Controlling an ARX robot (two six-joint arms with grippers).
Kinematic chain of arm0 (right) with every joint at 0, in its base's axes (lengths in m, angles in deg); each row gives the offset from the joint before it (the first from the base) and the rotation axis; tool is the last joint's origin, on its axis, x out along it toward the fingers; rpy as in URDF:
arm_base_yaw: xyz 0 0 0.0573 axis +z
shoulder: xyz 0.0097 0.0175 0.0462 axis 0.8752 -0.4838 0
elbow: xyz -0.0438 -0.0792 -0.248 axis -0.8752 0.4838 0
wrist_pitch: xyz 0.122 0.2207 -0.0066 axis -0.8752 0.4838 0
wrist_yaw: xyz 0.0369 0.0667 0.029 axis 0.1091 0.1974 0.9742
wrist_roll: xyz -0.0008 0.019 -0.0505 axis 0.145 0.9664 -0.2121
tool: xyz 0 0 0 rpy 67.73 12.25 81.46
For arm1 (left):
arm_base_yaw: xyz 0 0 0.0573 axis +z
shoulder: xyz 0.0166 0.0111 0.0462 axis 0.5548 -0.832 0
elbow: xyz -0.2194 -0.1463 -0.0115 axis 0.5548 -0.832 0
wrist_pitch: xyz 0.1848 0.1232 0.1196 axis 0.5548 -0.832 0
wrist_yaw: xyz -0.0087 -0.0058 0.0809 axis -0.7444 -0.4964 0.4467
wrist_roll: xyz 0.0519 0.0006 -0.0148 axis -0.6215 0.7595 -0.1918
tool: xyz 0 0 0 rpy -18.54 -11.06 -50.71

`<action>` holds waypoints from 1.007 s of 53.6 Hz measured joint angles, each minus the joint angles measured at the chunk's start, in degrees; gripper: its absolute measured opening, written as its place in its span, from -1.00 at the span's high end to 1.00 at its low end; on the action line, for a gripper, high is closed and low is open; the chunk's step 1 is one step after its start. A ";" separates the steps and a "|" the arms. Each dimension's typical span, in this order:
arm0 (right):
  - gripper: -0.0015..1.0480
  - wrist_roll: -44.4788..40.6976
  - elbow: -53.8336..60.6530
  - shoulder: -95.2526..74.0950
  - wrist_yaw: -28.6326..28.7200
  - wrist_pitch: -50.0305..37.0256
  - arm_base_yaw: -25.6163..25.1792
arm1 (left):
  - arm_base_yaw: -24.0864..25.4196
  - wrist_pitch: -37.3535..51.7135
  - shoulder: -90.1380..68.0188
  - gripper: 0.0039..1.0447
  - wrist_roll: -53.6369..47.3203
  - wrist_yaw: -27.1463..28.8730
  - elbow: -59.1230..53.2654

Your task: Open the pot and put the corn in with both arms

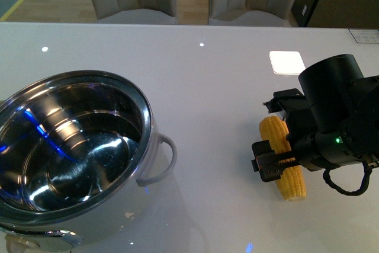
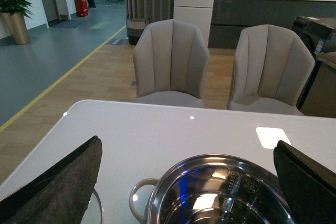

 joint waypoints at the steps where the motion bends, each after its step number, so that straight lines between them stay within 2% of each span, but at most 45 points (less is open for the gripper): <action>1: -0.56 0.00 -0.02 -0.11 -0.02 0.07 0.09 | 0.00 0.00 0.00 -0.87 0.00 0.00 0.00; 13: 0.06 -0.46 0.02 -0.37 0.35 0.15 0.66 | 0.00 0.00 0.00 -0.87 0.00 0.00 0.00; 25: 0.40 0.33 1.97 1.29 1.44 -1.01 0.66 | 0.00 0.00 0.00 -0.87 0.00 0.00 0.00; 39: 0.55 3.10 7.34 12.52 6.38 -3.98 0.70 | 0.00 0.00 0.00 -0.87 0.00 0.00 0.00; 45: 0.56 7.91 7.19 20.72 11.04 -1.95 0.90 | 0.00 0.00 0.00 -0.87 0.00 0.00 0.00; 54: 0.56 13.33 2.12 26.51 15.78 2.05 4.31 | 0.00 0.00 0.00 -0.87 0.00 0.00 0.00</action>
